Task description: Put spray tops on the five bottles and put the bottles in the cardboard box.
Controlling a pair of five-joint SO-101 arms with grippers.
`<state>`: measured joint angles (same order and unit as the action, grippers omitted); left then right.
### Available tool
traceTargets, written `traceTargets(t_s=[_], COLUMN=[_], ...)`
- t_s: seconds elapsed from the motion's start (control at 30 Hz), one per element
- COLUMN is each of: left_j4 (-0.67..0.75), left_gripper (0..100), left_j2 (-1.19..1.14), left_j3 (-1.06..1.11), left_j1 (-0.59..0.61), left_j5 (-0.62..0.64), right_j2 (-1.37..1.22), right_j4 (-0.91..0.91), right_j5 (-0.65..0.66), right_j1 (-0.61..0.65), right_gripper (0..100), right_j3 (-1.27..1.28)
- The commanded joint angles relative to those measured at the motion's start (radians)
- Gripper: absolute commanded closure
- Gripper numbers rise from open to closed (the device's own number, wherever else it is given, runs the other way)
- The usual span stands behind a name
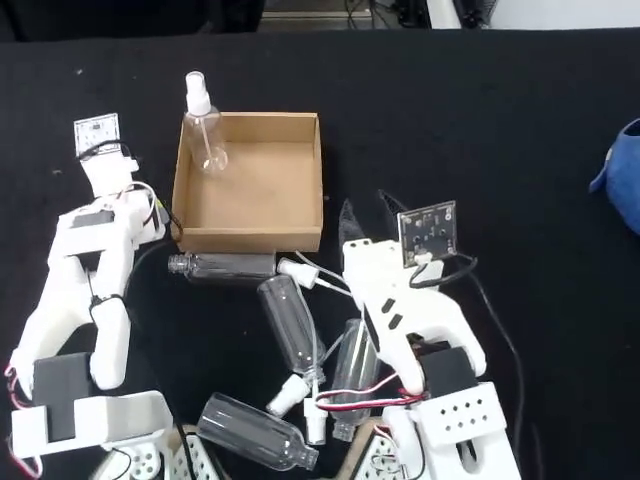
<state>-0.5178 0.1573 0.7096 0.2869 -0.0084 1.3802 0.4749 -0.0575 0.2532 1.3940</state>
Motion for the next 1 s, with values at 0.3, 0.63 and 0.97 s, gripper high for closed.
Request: traceTargets(t_s=[0.3, 0.63, 0.97], left_j4=[-0.872, -1.014, -1.142], left_gripper=[95, 95, 76], left_j2=[0.046, 0.143, 0.485], left_j3=[-0.51, -0.401, -0.145], left_j1=[0.015, -0.234, -0.63], left_j5=[-0.638, -0.895, -1.013], right_j2=[-0.019, -0.018, -0.018], right_j4=[0.055, 0.315, 0.408], right_j5=[0.097, 0.264, 0.433], right_j1=[-0.235, -0.646, -0.98], right_gripper=[86.4, 86.4, 86.4], right_j3=[-0.194, -0.303, -0.266])
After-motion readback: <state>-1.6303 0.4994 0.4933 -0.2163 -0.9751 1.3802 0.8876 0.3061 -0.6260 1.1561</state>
